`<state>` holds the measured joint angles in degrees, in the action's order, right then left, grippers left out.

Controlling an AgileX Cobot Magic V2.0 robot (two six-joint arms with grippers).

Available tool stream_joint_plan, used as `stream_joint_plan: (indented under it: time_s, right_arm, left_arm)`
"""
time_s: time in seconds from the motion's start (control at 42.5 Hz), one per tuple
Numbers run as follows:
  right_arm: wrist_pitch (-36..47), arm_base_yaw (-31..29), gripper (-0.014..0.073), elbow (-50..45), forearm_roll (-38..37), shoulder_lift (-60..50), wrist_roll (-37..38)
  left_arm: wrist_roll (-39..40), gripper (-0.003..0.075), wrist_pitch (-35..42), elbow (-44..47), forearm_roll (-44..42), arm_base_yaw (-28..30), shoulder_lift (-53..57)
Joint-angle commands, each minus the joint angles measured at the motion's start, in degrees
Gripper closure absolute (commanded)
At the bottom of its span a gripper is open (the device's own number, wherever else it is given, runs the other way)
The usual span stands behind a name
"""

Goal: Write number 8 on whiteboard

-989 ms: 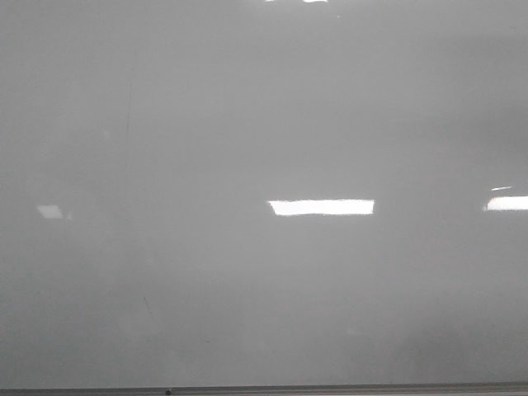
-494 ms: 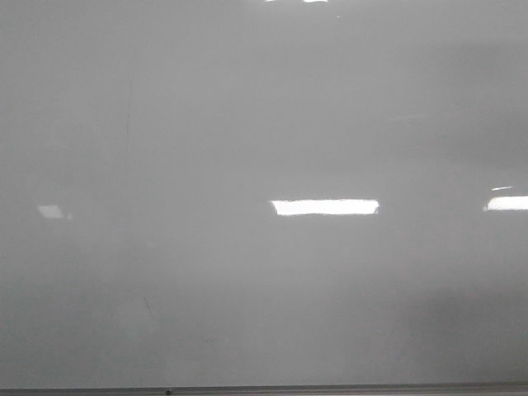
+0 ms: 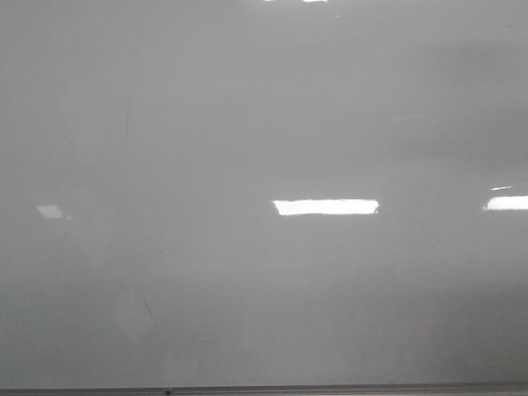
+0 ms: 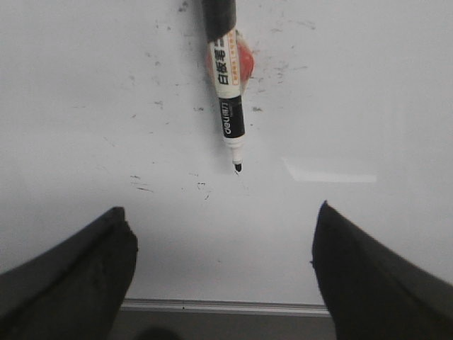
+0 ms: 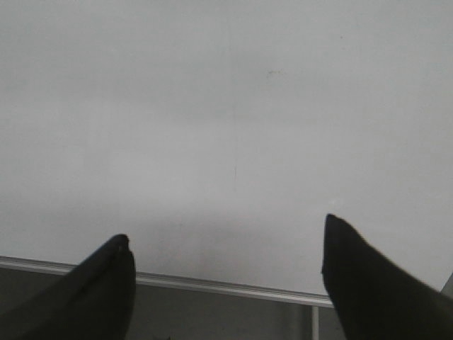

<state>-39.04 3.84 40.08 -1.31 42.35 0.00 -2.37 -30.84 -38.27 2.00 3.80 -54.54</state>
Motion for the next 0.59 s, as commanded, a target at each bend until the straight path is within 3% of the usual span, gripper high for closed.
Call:
stream_joint_plan:
  time_s: [0.0, 0.565]
  right_arm:
    - [3.5, 0.1, 0.0022, 1.4, 0.1, 0.0, -0.5]
    - [3.5, 0.1, 0.0022, 1.4, 0.1, 0.0, -0.5]
  left_arm:
    - [0.2, 0.0195, 7.0, -1.7, 1.8, -0.1, -3.0]
    - [0.2, 0.0195, 31.5, -1.7, 5.3, -0.1, -22.4]
